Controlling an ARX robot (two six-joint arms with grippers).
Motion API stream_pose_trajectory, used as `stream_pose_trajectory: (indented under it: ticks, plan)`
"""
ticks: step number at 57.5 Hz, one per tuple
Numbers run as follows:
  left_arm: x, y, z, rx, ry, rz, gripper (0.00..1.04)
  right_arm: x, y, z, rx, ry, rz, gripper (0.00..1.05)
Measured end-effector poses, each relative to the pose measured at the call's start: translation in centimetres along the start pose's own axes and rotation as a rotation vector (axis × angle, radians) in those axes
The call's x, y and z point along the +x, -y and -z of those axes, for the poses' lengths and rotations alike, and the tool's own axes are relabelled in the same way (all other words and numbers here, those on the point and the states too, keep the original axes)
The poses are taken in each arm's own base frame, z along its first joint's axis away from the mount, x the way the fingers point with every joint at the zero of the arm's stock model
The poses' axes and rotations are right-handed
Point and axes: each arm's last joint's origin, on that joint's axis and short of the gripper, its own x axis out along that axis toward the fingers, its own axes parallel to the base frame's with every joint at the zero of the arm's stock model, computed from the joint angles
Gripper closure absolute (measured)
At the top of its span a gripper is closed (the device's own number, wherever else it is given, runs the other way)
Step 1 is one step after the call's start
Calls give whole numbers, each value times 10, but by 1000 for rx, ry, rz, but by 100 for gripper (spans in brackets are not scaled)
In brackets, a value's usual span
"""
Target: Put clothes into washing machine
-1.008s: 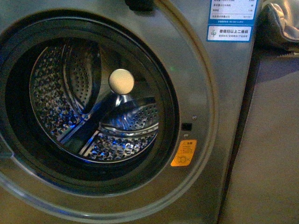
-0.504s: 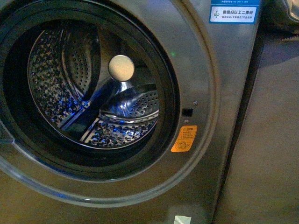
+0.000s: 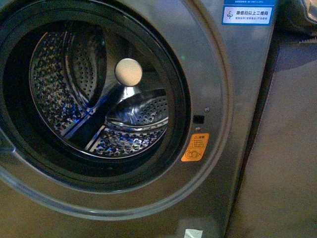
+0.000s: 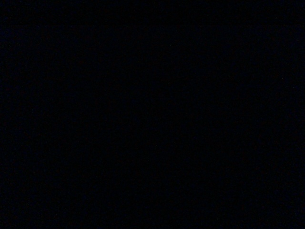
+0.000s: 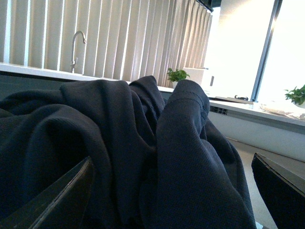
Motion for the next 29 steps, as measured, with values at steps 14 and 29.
stream_pose_trajectory:
  ticks: [14, 29]
  plan:
    - [-33, -6, -5, -9, 7, 52, 94, 0, 0, 0, 0, 0, -1, 7]
    - [-76, -17, 24, 0, -81, 81, 94, 0, -1, -1, -6, 14, 25, 7]
